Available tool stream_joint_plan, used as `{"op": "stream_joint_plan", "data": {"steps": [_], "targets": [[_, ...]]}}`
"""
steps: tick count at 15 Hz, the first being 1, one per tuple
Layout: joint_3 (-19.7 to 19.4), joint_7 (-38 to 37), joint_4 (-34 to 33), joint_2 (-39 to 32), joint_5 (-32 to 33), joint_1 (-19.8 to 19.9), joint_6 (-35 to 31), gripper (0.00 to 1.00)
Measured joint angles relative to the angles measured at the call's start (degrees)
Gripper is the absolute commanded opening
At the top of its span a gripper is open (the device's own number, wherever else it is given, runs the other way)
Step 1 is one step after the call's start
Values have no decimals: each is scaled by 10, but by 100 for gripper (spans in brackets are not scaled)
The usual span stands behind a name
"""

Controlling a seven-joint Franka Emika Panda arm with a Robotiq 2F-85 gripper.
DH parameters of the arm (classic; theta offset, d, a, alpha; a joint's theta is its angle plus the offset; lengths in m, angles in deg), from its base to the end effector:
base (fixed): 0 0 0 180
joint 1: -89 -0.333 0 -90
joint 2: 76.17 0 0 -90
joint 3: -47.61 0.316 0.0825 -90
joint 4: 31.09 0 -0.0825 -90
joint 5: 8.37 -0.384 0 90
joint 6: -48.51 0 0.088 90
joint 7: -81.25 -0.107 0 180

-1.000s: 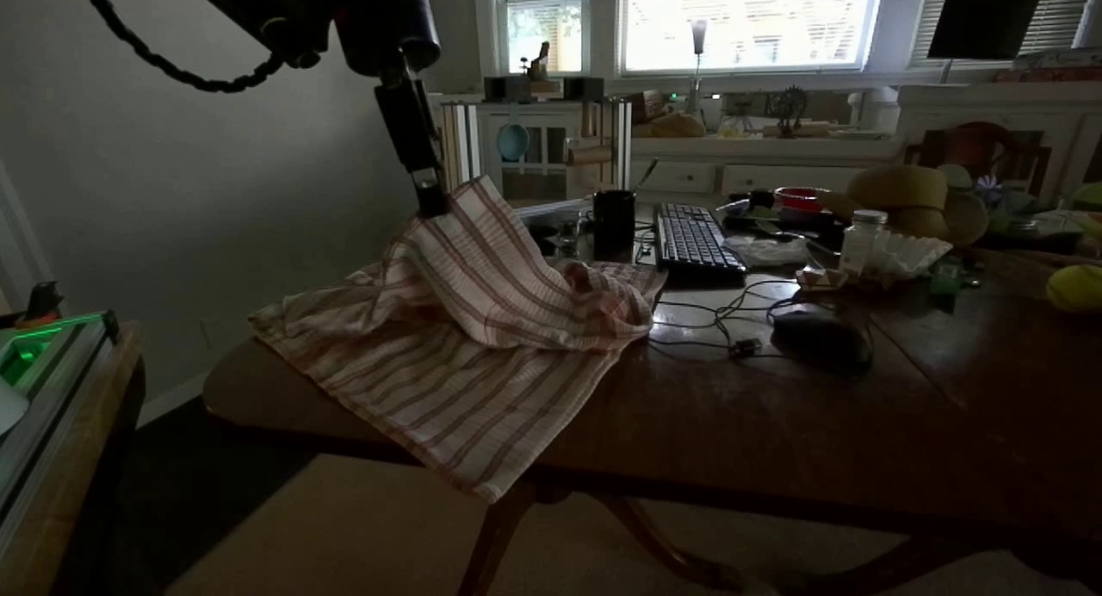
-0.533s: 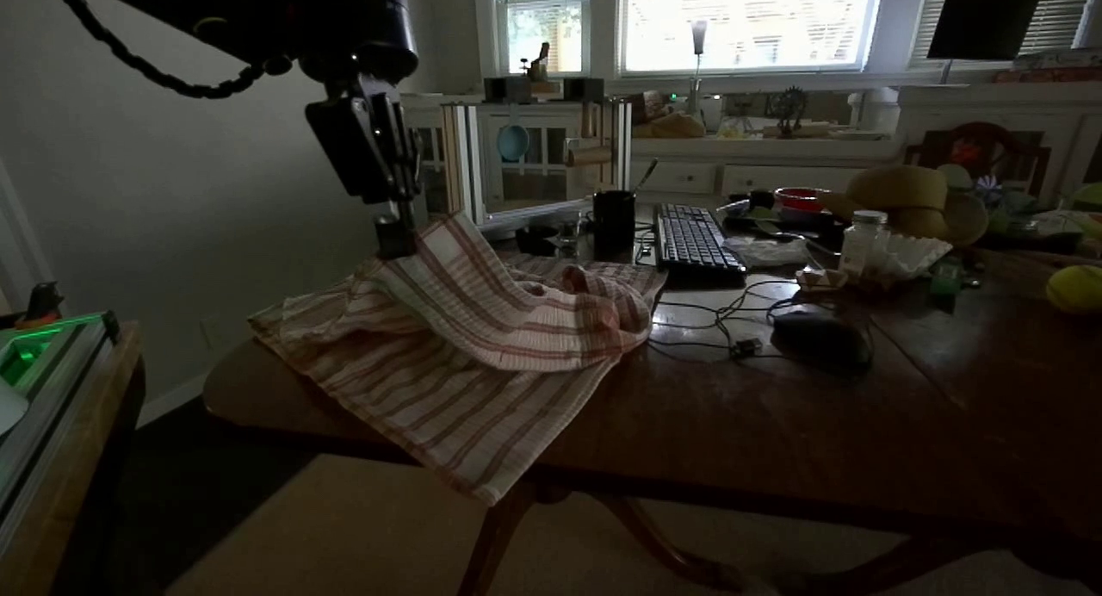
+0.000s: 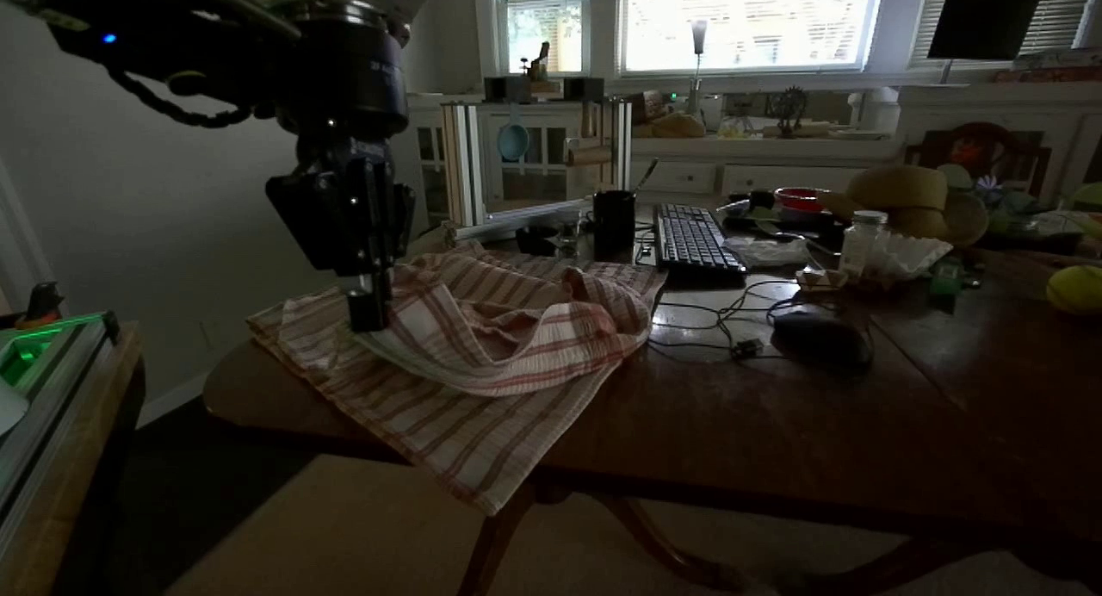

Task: Unfold the cloth

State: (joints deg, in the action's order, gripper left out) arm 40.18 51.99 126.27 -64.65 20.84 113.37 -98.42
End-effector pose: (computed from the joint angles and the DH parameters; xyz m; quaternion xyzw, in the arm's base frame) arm 0.3366 -0.1971 0.2809 0.9420 -0.3103 0.0085 0.1271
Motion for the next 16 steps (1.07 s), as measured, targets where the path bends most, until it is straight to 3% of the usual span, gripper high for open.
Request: {"op": "stream_joint_plan", "data": {"steps": [4, 9, 16], "targets": [[-1, -10, 0, -31, 18, -2, -27, 64], [17, -15, -8, -20, 52, -30, -58, 99], [72, -17, -26, -12, 71, -84, -104, 100]]}}
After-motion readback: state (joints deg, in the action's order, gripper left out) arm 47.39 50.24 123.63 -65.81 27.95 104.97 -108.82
